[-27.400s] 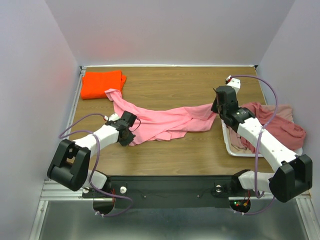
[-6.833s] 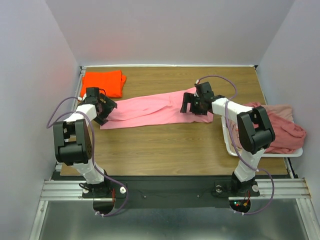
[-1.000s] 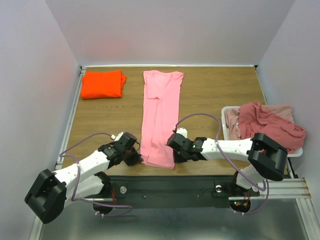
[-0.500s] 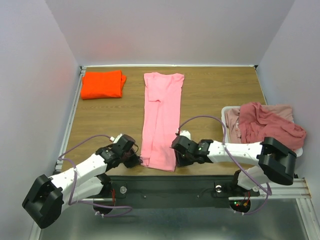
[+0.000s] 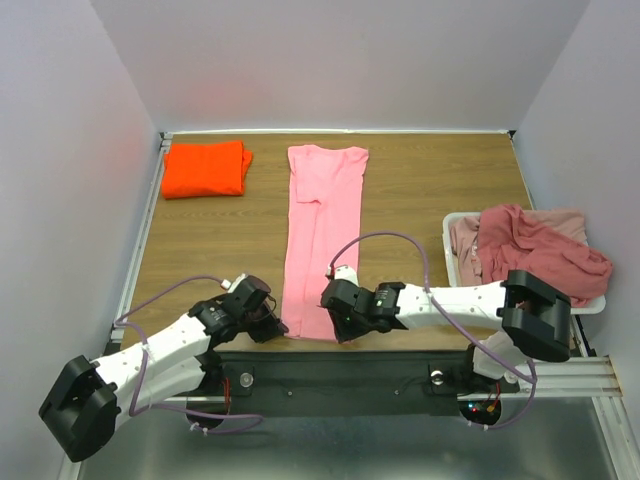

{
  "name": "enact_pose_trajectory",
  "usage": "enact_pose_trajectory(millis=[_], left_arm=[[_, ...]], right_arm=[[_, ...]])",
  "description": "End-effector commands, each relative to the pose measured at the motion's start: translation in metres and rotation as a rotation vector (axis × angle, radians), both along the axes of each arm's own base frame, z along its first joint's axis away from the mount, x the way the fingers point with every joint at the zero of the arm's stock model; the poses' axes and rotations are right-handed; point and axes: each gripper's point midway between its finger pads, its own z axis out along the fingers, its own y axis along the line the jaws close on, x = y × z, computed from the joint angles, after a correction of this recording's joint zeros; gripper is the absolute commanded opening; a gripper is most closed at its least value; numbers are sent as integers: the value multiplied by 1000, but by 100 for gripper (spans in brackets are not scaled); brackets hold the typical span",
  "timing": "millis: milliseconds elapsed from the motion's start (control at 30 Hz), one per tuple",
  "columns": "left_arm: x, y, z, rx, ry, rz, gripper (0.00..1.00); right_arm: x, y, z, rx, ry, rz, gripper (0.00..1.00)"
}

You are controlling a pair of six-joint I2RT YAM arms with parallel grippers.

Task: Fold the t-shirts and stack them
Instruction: Fold the tshirt

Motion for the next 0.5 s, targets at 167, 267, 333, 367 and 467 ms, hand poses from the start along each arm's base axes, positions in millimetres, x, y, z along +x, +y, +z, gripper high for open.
enact_pose_trajectory(millis=[167, 267, 333, 367, 467], left_arm=[[-8, 4, -6, 7, 22, 0, 0], [-9, 4, -7, 6, 25, -1, 0], [-9, 4, -7, 7, 25, 1, 0], [-9, 4, -7, 4, 25, 1, 0], [-9, 4, -7, -2, 25, 4, 0]], right_arm=[[13, -7, -4, -57, -49, -62, 40], [13, -11, -11, -85, -46, -64, 40], [10, -12, -15, -96, -29, -58, 40], [8, -13, -16, -101, -22, -58, 40], [6, -20, -17, -102, -16, -85, 12]])
